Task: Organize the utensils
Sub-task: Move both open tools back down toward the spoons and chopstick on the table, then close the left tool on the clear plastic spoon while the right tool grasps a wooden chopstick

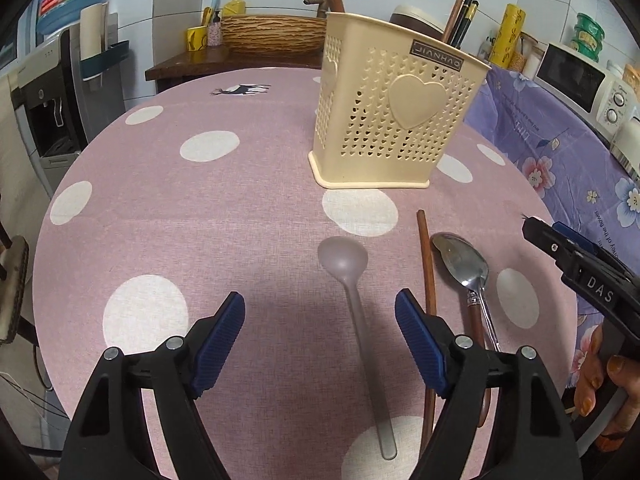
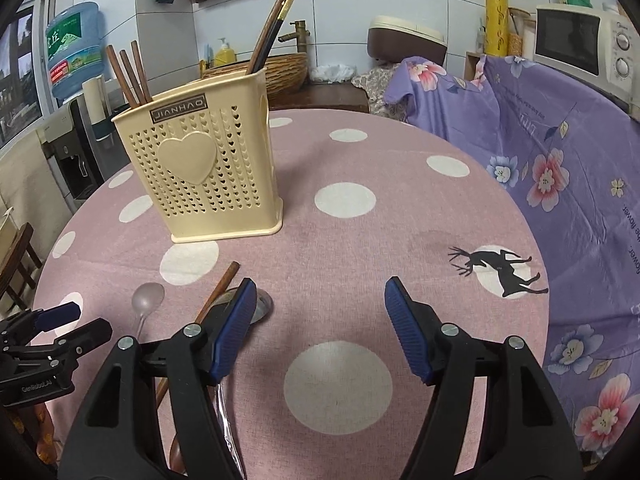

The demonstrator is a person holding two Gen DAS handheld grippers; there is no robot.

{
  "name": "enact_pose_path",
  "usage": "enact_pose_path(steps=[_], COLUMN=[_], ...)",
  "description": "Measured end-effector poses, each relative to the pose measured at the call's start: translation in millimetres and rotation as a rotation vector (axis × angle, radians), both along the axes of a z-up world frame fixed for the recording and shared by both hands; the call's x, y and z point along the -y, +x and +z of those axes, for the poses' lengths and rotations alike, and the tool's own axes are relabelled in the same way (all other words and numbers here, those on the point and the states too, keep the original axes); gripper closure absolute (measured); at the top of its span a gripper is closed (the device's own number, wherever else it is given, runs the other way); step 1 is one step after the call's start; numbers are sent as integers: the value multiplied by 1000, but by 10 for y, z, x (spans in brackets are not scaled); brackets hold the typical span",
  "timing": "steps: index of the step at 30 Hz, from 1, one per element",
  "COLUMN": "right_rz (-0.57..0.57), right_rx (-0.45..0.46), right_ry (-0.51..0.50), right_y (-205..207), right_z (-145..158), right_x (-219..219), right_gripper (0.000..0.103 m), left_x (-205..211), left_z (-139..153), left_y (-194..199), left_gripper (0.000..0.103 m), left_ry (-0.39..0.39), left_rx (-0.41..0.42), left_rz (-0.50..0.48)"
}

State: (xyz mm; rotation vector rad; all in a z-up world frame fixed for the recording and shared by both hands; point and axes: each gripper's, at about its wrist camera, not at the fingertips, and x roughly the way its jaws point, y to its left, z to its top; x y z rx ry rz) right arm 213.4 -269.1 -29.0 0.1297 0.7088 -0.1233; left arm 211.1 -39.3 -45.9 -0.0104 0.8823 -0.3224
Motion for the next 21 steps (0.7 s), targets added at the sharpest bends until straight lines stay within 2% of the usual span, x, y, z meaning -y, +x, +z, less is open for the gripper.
enact_pose_path(steps=[5,14,21], right_rz=[6,-6,-1], right_rx=[8,0,-2], right_ry=[-7,-3,-9], right_y=[-39,-73,-69], right_z=[8,8,11], right_x=[-45,-44,-67], right_gripper=[36,36,36], left_x=[108,253,380], left_z=[-120,-182,-197], left_y=[102,240,349], left_gripper=[45,53,62], left_ry=[5,34,89], left_rx=[-54,-76,-68], left_rz=[-13,-17,-18])
